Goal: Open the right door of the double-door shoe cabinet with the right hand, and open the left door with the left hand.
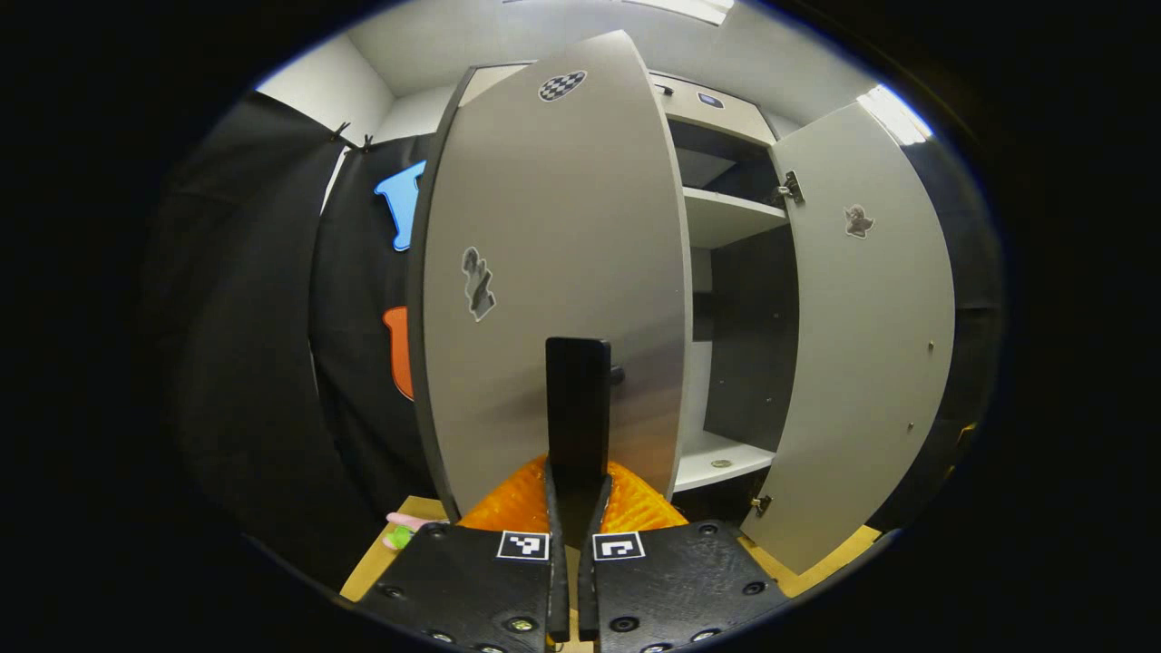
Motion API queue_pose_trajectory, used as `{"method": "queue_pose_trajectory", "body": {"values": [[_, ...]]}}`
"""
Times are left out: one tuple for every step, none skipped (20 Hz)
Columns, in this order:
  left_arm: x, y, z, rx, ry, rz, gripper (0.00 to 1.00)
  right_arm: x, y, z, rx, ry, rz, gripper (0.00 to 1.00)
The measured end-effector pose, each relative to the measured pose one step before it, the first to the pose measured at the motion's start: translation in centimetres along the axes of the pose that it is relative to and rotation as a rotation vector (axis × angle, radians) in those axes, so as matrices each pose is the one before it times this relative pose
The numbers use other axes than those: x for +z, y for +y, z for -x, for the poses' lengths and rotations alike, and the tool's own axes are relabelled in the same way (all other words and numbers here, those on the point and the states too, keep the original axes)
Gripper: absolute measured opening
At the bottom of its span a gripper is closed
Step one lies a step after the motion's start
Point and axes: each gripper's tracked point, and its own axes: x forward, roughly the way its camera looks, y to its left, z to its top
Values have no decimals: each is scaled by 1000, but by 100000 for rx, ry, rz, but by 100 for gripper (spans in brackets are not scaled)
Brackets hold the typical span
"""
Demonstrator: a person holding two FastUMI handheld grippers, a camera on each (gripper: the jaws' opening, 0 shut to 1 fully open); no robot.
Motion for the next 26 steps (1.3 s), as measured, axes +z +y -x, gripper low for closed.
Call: {"method": "queue_pose_trajectory", "body": {"values": [[-6, 721, 871, 671, -72, -51, 4, -57, 299, -131, 717, 237, -824, 99], [5, 729, 808, 677, 554, -37, 3, -150, 325, -75, 793, 324, -393, 99], [54, 501, 400, 732, -147, 21, 3, -62, 280, -129, 488, 251, -17, 99], [-93, 519, 363, 862, 227, -892, 3, -22, 305, -138, 611, 13, 99, 99], [17, 575, 402, 1154, -135, -538, 3, -8, 323, -161, 640, 74, 160, 100], [-117, 551, 248, 824, -198, -560, 3, -61, 358, -159, 881, 25, 209, 99], [14, 540, 302, 677, -372, -381, 3, -25, 358, -96, 586, 239, 262, 99], [-174, 559, 189, 504, 12, 401, 3, -57, 283, -131, 753, 2, 30, 99], [-28, 689, 404, 598, 49, 556, 2, 6, 326, -119, 669, 327, 203, 99], [-143, 694, 170, -16, -328, 673, 0, -11, 218, -175, 421, -152, 142, 99], [-211, 609, 326, 52, 247, -15, 0, 43, 208, -142, 210, -14, 148, 99], [-22, 697, 83, 54, -625, -275, 0, -39, 237, -147, 529, 82, 113, 99], [-55, 646, 177, -153, -13, 37, 0, -3, 179, -117, 256, 104, -44, 99], [98, 608, 72, -227, 52, 2, 0, -88, 218, -138, 381, 205, -50, 99], [-294, 594, 35, -200, 737, 96, 0, -52, 230, -20, 113, 151, 279, 100], [60, 311, 83, -454, -288, -321, 0, 47, 242, -48, 317, -335, 619, 100], [-33, 373, 45, -689, -283, -456, 0, -4, 209, -87, 324, -9, 464, 99], [76, 367, -25, -412, -292, -417, 0, -85, 270, -63, 700, 38, -163, 99], [-15, 504, 18, 160, -208, 288, 0, -49, 149, -67, 451, 181, -394, 100], [-109, 536, 120, 147, -14, -368, 0, -46, 164, -3, 354, 95, -264, 99], [-88, 665, -79, 919, -477, -41, 0, 23, 34, -48, -55, 24, -14, 99], [-165, 931, -9, 1502, 239, -852, 0, -6, 34, -106, -41, -50, 25, 99], [-60, 1109, -95, 2654, 524, -883, 0, -29, 136, -80, 270, 334, -98, 99], [-268, 1185, 354, 1415, 825, -179, 0, -102, 120, -43, 297, 25, -266, 99], [202, 320, -369, -2380, -660, 4368, 0, -16, 166, -70, 316, 98, -54, 99], [-164, 103, 84, -1768, 1141, 4062, 0, -46, 128, 26, 345, 99, 251, 99]]}}
